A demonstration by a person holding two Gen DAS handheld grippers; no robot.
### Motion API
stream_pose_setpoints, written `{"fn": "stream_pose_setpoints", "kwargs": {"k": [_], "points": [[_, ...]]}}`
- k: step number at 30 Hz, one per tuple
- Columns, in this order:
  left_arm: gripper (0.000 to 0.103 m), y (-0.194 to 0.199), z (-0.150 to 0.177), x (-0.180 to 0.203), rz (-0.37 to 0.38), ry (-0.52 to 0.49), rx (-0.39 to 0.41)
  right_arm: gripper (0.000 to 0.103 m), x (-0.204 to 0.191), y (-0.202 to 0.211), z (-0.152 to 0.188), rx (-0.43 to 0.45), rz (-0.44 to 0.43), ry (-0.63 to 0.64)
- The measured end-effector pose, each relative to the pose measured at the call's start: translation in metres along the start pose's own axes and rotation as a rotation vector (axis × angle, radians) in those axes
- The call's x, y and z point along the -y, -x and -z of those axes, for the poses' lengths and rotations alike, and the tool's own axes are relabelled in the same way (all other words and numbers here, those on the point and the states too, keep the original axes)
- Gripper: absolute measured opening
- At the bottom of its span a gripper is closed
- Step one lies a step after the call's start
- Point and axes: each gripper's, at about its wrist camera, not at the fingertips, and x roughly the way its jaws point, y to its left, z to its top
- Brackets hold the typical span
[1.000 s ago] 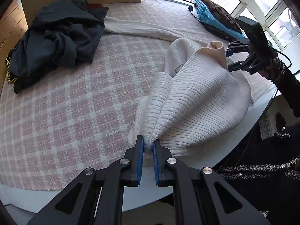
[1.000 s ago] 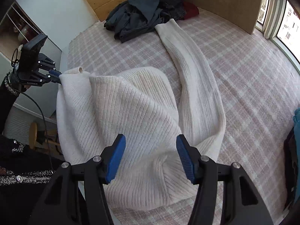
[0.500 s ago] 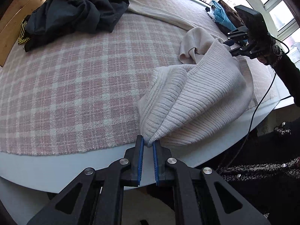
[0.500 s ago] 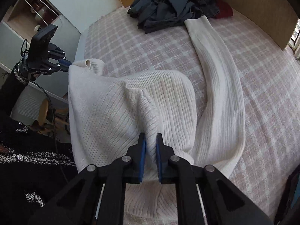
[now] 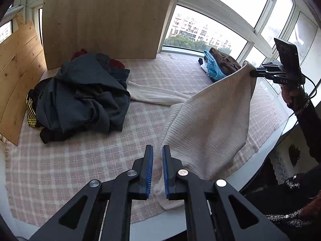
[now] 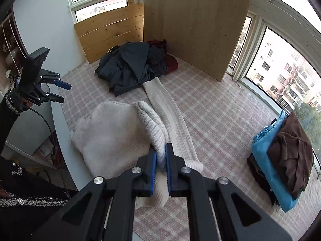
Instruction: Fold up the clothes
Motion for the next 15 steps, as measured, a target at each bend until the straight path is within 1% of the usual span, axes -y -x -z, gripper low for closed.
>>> {"fn": "stream_pose_setpoints", "kwargs": {"k": [1,2,3,4,6,8,9,11,12,13,14,15], "points": [[0.047,-0.009,0.001,0.004,0.008,-0.039,-0.021,0.008,-0.003,-0.004,0.011,-0.026,-0.013,-0.016],[0.055,-0.017,0.003,0.008,0.016,-0.077,-0.043,0.008,-0.004,-0.008,0.025,-0.051,-0.031,-0.04],[0.058,-0.028,0.003,0.009,0.021,-0.099,-0.066,0.008,-0.004,-0.012,0.04,-0.075,-0.049,-0.065],[0.058,-0.039,0.002,0.01,0.027,-0.118,-0.089,0.008,-0.005,-0.019,0.054,-0.103,-0.047,-0.082],[0.058,-0.057,-0.003,0.008,0.061,-0.122,-0.134,0.008,-0.003,-0.032,0.079,-0.14,-0.044,-0.121],[0.058,-0.074,-0.012,0.013,0.086,-0.153,-0.169,0.008,0.005,-0.047,0.099,-0.168,-0.058,-0.182],[0.06,-0.084,-0.02,0.015,0.101,-0.176,-0.191,0.008,0.008,-0.053,0.107,-0.176,-0.06,-0.201],[0.065,-0.11,-0.036,0.027,0.107,-0.243,-0.251,0.008,0.015,-0.064,0.117,-0.18,-0.07,-0.224],[0.07,-0.124,-0.043,0.033,0.109,-0.277,-0.282,0.008,0.018,-0.068,0.119,-0.179,-0.076,-0.233],[0.074,-0.139,-0.048,0.039,0.099,-0.315,-0.317,0.008,0.02,-0.072,0.121,-0.179,-0.081,-0.237],[0.074,-0.154,-0.053,0.045,0.09,-0.35,-0.351,0.008,0.022,-0.075,0.121,-0.18,-0.077,-0.236],[0.074,-0.167,-0.057,0.046,0.098,-0.365,-0.382,0.009,0.024,-0.078,0.12,-0.18,-0.073,-0.235]]}}
